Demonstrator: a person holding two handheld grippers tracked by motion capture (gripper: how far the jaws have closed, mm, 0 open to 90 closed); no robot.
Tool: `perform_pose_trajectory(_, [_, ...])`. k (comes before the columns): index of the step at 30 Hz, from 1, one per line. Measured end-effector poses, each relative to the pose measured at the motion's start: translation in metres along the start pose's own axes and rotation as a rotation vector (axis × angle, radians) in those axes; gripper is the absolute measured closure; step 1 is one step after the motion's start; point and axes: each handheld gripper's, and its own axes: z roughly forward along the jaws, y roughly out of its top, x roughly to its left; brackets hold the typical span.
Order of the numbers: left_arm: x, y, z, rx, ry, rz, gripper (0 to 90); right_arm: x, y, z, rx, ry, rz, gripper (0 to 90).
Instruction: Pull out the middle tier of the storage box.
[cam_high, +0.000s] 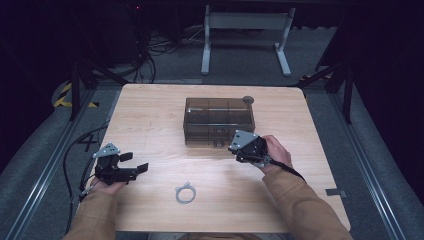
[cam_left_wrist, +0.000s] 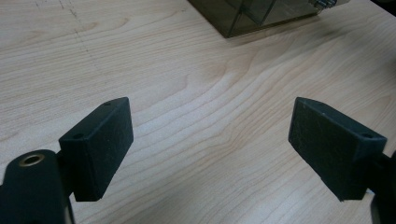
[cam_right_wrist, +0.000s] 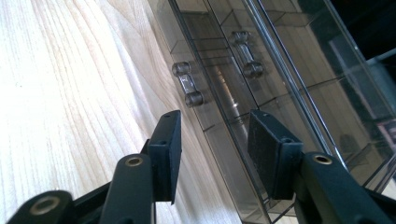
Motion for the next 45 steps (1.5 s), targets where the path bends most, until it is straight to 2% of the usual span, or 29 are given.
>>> perform_pose_trajectory(3, [0.000,0.000,0.000,0.000,0.000,-0.001,14.7,-0.007,-0.001,0.000,0.013,0.019,0.022,57.2])
perform_pose_trajectory(7, [0.000,0.000,0.000,0.001,0.000,0.000,14.7,-0.014,-0.003,0.001,0.027,0.030,0.023,57.7])
perform_pose_trajectory(8, [0.000,0.000,0.000,0.000,-0.001,-0.001,14.7,-0.015,-0.003,0.001,0.036,0.034,0.015,58.6])
perform_pose_trajectory(9, [0.000,0.000,0.000,0.000,-0.001,-0.001,14.7,-0.017,-0.003,0.002,0.043,0.040,0.001,63.3])
perform_pose_trajectory(12, [0.000,0.000,0.000,0.001,-0.001,0.000,14.8,-0.019,-0.002,0.004,0.050,0.052,-0.015,63.8])
perform_pose_trajectory(15, [0.000,0.000,0.000,0.001,0.000,0.000,14.8,-0.024,-0.001,0.006,0.054,0.083,0.002,60.6])
perform_pose_trajectory(21, [0.000,0.000,0.000,0.001,-0.001,0.000,14.8,-0.035,-0.001,0.012,0.081,0.143,0.029,60.2])
perform_pose_trajectory(24, [0.000,0.000,0.000,0.001,-0.001,0.000,14.8,-0.041,-0.001,0.016,0.091,0.168,0.016,61.4])
perform_pose_trajectory(27, [0.000,0.000,0.000,0.002,-0.002,0.000,14.7,-0.043,-0.001,0.019,0.104,0.175,0.002,62.6])
perform_pose_trajectory(28, [0.000,0.000,0.000,0.001,-0.002,0.000,14.8,-0.045,-0.001,0.022,0.117,0.207,0.005,64.0])
perform_pose_trajectory(34, [0.000,0.000,0.000,0.001,-0.001,-0.001,14.7,-0.051,-0.004,0.031,0.136,0.256,0.004,65.6])
perform_pose_trajectory(45, [0.000,0.000,0.000,0.002,-0.003,0.000,14.8,-0.054,-0.006,0.039,0.174,0.283,0.002,70.3])
